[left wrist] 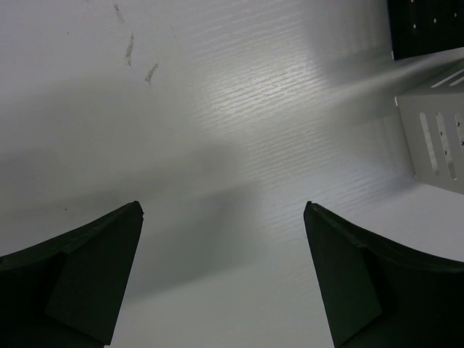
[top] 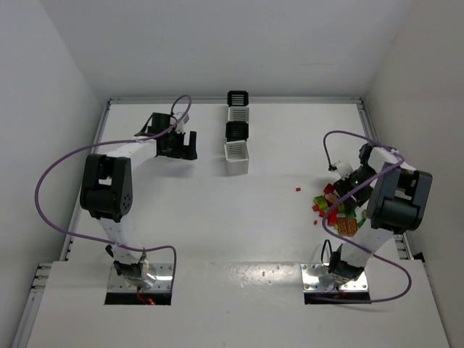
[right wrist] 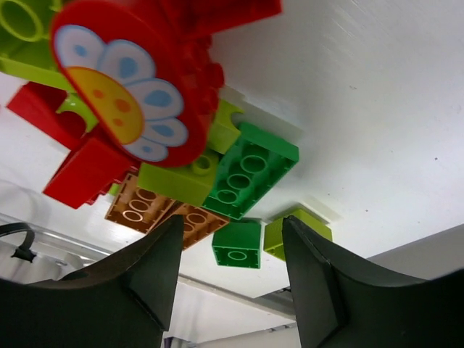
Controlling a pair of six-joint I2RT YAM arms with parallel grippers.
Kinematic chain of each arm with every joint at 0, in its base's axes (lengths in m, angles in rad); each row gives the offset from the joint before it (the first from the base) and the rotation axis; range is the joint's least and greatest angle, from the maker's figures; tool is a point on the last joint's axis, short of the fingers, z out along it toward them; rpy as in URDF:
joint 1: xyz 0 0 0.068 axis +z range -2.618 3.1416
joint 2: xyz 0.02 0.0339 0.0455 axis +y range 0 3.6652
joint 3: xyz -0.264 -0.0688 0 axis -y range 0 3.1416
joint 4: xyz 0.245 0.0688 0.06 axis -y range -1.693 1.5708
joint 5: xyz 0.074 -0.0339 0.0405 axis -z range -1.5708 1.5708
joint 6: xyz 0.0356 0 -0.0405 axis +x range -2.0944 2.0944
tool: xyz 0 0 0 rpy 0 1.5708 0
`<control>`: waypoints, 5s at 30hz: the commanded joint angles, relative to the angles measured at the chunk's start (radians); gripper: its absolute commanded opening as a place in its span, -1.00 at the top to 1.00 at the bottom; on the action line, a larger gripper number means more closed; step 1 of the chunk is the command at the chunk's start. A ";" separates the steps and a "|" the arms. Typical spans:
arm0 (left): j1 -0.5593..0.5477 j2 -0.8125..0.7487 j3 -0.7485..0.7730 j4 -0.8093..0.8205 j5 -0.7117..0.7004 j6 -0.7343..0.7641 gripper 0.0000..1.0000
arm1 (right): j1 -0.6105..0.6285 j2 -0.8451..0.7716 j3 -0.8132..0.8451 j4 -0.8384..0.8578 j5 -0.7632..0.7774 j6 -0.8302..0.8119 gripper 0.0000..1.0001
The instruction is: Sort the legos into containers by color
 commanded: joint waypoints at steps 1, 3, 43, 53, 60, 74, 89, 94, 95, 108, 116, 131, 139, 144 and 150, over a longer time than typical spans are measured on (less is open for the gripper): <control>-0.007 0.002 0.037 0.013 0.001 -0.009 -0.99 | -0.009 0.014 -0.014 0.024 0.029 -0.017 -0.15; -0.007 0.002 0.037 0.013 0.001 -0.009 -0.99 | -0.009 0.023 -0.014 0.035 0.029 -0.017 -0.15; -0.007 -0.013 -0.019 0.044 0.011 -0.036 -0.99 | 0.000 0.029 0.025 0.029 -0.201 0.124 0.68; 0.002 -0.047 -0.029 0.093 0.189 -0.073 -0.99 | 0.009 -0.161 0.113 -0.088 -0.304 0.031 0.73; 0.002 -0.056 -0.018 0.159 0.375 -0.181 -0.99 | 0.093 -0.198 0.180 0.018 -0.442 0.096 0.73; -0.191 0.032 0.232 0.257 0.565 -0.455 -0.69 | 0.434 0.012 0.447 0.179 -0.626 0.198 0.75; -0.311 0.111 0.376 0.197 0.487 -0.437 -0.63 | 0.629 0.095 0.625 0.201 -0.611 0.316 0.75; -0.311 0.120 0.398 0.197 0.487 -0.437 -0.63 | 0.652 0.086 0.615 0.201 -0.574 0.336 0.75; -0.311 0.120 0.398 0.197 0.487 -0.437 -0.63 | 0.652 0.086 0.615 0.210 -0.574 0.345 0.75; -0.311 0.152 0.427 0.197 0.528 -0.437 0.28 | 0.699 0.086 0.615 0.273 -0.531 0.402 0.75; -0.311 0.152 0.427 0.197 0.518 -0.428 0.90 | 0.710 0.065 0.604 0.342 -0.445 0.504 0.27; -0.223 0.477 1.000 0.019 0.052 -0.245 0.92 | 0.540 -0.258 0.213 0.232 -0.145 0.548 -0.46; -0.213 0.566 1.073 0.120 -0.214 -0.176 0.90 | 0.387 -0.192 0.202 0.087 -0.094 0.548 -0.46; -0.213 0.609 1.111 0.165 -0.246 -0.153 0.83 | 0.296 -0.181 0.202 0.066 -0.094 0.520 -0.46; -0.213 0.642 1.126 0.208 -0.226 -0.154 0.81 | 0.229 -0.172 0.211 0.020 -0.114 0.485 -0.46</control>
